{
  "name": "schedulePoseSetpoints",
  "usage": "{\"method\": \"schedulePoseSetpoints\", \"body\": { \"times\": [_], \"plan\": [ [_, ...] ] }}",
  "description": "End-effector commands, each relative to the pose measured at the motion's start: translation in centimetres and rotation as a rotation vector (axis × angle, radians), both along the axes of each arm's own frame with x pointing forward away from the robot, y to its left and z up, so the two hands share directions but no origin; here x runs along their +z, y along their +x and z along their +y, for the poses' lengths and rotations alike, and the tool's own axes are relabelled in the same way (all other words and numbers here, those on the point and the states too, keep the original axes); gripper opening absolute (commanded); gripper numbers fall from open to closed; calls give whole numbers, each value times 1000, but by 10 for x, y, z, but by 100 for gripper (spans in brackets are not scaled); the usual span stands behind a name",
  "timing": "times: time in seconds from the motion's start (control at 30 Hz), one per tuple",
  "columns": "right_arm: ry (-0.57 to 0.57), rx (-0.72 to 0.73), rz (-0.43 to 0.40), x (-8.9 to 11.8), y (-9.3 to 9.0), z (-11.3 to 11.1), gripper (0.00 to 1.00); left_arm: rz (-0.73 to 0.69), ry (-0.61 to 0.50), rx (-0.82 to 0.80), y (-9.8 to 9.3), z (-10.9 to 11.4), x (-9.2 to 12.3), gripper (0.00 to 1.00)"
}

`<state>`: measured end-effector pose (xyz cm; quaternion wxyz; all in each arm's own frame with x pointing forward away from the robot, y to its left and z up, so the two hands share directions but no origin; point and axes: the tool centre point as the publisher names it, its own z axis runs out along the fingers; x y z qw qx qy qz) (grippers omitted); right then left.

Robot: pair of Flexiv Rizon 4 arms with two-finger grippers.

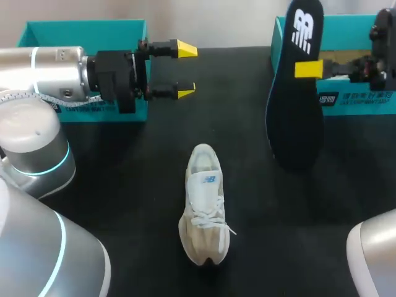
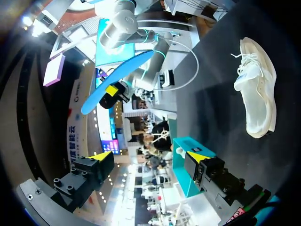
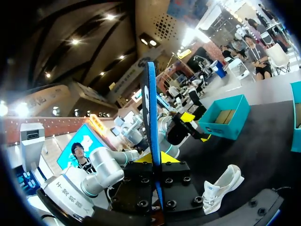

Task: Take the shoe out of the shoebox, open the shoe tongue, remove and reinsert the insole, then place the shoe into the shoebox

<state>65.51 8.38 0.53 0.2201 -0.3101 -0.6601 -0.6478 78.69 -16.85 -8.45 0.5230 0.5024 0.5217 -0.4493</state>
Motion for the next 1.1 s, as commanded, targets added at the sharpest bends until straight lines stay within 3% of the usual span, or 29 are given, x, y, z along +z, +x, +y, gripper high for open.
{"method": "schedulePoseSetpoints", "body": {
  "times": [0.03, 0.23, 0.33, 0.43, 0.63, 0.7, 0.73, 1.1],
  "plan": [
    [-67, 133, 17, 25, 39, 5, 0, -2, 0, 0, 0, -1, 0, 100],
    [-67, 133, 17, 25, 39, 5, 0, -2, 0, 0, 0, -1, 0, 100],
    [-62, 165, 50, 24, 76, 15, 0, -2, 0, 0, 0, -1, 0, 100],
    [-65, 173, 107, 23, 101, 18, 0, -2, 0, 0, 0, -1, 0, 100],
    [-76, 184, 233, 23, 134, 26, 0, -2, 0, 0, 0, -1, 0, 100],
    [-63, 192, 317, 20, 141, 31, 0, -2, 0, 0, 0, -1, 0, 100],
    [-89, 192, 358, 19, 144, 33, 0, -2, 0, 0, 0, -1, 0, 100],
    [-89, 192, 358, 19, 144, 33, 0, -2, 0, 0, 0, -1, 0, 100]
  ]
}}
